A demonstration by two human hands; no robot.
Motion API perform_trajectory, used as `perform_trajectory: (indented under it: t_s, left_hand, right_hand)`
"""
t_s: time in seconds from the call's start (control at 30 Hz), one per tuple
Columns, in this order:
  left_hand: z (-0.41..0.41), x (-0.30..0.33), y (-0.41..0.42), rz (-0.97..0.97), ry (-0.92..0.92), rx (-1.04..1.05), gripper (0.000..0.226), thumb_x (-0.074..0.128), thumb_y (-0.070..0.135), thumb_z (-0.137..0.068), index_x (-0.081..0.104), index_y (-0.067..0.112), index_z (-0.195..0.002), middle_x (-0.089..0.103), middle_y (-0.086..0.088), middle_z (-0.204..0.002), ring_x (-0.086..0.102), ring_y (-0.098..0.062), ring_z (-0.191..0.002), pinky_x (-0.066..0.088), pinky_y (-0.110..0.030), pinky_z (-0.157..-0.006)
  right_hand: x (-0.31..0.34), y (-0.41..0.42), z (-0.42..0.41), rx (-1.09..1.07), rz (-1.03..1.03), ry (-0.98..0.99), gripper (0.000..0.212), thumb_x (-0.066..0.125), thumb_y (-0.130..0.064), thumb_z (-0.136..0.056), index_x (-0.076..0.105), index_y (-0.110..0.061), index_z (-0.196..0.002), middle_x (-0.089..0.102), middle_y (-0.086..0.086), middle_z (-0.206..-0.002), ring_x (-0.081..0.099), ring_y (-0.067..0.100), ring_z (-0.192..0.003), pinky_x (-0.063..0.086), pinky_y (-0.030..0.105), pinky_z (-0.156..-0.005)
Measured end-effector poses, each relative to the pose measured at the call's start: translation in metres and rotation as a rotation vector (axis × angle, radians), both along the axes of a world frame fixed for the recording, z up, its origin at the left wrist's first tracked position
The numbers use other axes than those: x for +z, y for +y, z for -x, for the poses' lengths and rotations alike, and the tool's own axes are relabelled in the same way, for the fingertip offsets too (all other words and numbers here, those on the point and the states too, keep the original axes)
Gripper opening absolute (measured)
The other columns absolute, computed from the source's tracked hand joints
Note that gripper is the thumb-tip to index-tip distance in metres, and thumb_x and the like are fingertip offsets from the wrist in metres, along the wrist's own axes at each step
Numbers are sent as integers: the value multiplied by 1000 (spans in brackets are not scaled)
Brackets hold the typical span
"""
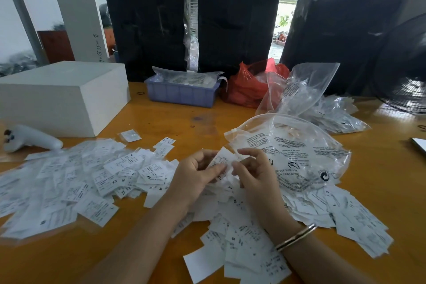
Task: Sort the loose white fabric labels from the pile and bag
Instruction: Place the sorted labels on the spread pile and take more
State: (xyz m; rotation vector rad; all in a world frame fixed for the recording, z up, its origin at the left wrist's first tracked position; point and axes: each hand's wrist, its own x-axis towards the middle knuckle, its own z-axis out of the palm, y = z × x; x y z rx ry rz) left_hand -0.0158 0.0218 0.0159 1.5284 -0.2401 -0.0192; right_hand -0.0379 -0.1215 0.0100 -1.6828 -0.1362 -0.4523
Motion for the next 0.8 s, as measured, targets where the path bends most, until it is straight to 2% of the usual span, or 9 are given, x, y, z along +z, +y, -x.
perform_trajectory:
  t_s: [0.17, 0.27, 0.43, 0.47, 0.53, 0.63, 0.7, 0.73, 0.8]
  left_hand:
    - [1, 1, 0, -22, -19, -6, 19, 73, 16, -81, 70, 28, -95, 75, 6, -87, 71, -9, -79, 52, -15, -63]
    - [0, 1, 2, -74, -50, -1, 19, 74, 21, -79, 70, 29, -95, 74, 8, -87, 69, -4, -82, 50, -12, -65]
    - [0, 2, 7, -169, -95, -26, 20, 70, 34, -77, 67, 35, -97, 73, 14, -92, 67, 1, -88, 51, -13, -68]
    - [0, 3, 9, -187, -107, 6, 22, 69, 39, -75, 67, 37, -96, 73, 12, -93, 67, 1, -88, 52, -14, -68]
    - [-2, 6, 13, -263, -157, 132, 23, 68, 41, -76, 64, 40, -99, 70, 10, -95, 66, 1, -80, 51, -13, -60]
    - [-9, 5, 23, -412, -303, 373, 24, 63, 21, -89, 61, 27, -112, 66, 4, -81, 52, 5, -49, 38, -9, -41]
    - [-13, 5, 32, -477, -305, 538, 28, 62, 15, -91, 60, 23, -117, 66, 0, -84, 51, 0, -48, 35, -9, -37]
    - [-15, 5, 36, -501, -293, 606, 29, 62, 14, -91, 60, 22, -119, 67, -3, -90, 52, -2, -52, 35, -10, -39]
    - [-19, 4, 44, -567, -291, 701, 33, 62, 10, -90, 58, 18, -122, 67, -6, -104, 55, -8, -66, 36, -11, -50]
  right_hand:
    - [0, -4, -1, -26, 108, -38, 11, 60, -12, -90, 64, -20, -84, 65, -5, -65, 50, 8, -50, 42, 21, -50]
    - [-1, -1, 1, 55, 115, -16, 20, 52, -15, -95, 64, -14, -80, 65, -3, -67, 50, 8, -51, 40, 19, -49]
    - [2, -1, 2, 109, 233, 32, 21, 48, -23, -96, 64, -15, -83, 64, 4, -76, 51, 18, -60, 42, 32, -57]
    - [4, -2, 2, 94, 300, 10, 21, 48, -23, -96, 64, -18, -84, 64, 6, -79, 52, 18, -62, 41, 32, -58]
    - [14, -6, -4, 18, 347, -62, 17, 47, -23, -95, 62, -23, -87, 63, 5, -81, 49, 5, -60, 40, 21, -54]
    - [37, -29, -27, -260, 255, -172, 15, 47, -17, -94, 60, -25, -90, 61, -3, -84, 48, -3, -59, 42, 11, -53]
    - [50, -53, -51, -417, 302, -106, 20, 46, -12, -95, 64, -20, -98, 64, 1, -96, 50, 1, -58, 42, 14, -50]
    - [54, -67, -63, -465, 394, -9, 26, 45, -9, -94, 66, -18, -105, 65, 6, -105, 55, 7, -64, 47, 21, -55]
    - [53, -90, -85, -497, 723, 234, 35, 43, -5, -90, 65, -13, -116, 62, 11, -121, 61, 23, -93, 52, 36, -77]
